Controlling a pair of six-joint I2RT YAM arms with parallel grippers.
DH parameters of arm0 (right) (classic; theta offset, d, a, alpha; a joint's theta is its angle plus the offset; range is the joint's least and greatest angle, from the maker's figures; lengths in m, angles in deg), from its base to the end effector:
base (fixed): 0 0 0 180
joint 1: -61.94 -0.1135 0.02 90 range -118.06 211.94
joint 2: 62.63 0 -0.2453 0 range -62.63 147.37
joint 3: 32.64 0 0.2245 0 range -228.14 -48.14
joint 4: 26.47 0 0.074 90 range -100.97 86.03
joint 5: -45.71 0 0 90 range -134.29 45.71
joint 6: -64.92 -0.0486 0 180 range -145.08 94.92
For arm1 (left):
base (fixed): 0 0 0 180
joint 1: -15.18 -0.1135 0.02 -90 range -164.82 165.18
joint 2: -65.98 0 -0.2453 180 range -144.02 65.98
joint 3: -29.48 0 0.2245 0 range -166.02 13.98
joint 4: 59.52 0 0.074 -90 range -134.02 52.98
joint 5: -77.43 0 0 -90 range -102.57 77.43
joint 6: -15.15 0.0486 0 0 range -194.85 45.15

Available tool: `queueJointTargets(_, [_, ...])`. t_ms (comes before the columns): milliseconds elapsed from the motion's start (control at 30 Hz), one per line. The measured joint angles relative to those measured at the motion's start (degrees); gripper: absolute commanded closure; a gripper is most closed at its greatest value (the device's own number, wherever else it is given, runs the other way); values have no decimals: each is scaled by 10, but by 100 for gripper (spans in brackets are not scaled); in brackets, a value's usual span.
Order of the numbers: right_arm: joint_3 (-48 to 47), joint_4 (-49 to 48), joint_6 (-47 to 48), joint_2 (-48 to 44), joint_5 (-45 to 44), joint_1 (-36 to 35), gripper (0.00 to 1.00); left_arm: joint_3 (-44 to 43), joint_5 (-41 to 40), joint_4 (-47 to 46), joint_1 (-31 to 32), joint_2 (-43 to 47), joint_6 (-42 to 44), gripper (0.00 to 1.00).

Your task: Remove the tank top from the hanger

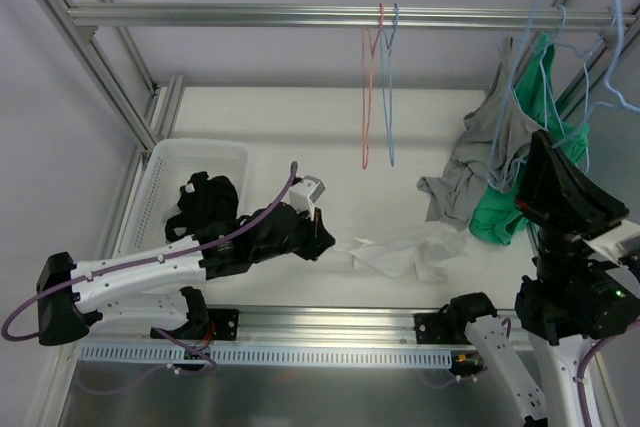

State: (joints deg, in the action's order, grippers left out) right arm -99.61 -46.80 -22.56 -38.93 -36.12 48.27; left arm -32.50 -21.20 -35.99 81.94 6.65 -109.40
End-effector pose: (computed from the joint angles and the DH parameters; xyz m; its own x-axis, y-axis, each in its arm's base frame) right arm 0.0111 0.0098 0.4754 0.8825 0.1698 -0.4386 -0.2568 0.9553 -0.1467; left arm 0.0987 -0.2114 0.2914 -0.5997 -0.0246 -0.7999 0.6229 0.6131 -0.4858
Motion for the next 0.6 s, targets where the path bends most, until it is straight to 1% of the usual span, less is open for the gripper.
queueJointTargets(167, [9, -28, 108, -21, -68, 0, 100, 45, -86, 20, 0, -4, -63, 100])
queueJointTargets(233, [4, 10, 131, -22, -62, 0, 100, 57, -121, 34, 0, 4, -87, 100])
queueJointTargets(267, [-6, 54, 136, -24, -54, 0, 100, 61, -138, 44, 0, 12, -98, 100])
queueJointTargets(300, [-29, 123, 136, -24, -43, 0, 100, 61, -158, 58, -1, 23, -108, 100])
queueJointTargets(367, [-103, 271, 123, -15, -32, 0, 100, 61, -190, 84, -2, 52, -125, 100])
queueJointTargets(400, [-129, 316, 116, -15, -31, 0, 100, 59, -203, 96, -7, 68, -127, 100])
queueJointTargets(433, [-157, 376, 106, -22, -30, 0, 100, 56, -210, 109, -16, 85, -129, 100])
queueJointTargets(500, [-179, 453, 94, -47, -33, 0, 100, 47, -224, 133, -40, 116, -127, 100])
queueJointTargets(600, [-212, 596, 72, -76, -42, 0, 100, 26, -236, 169, -88, 155, -119, 100])
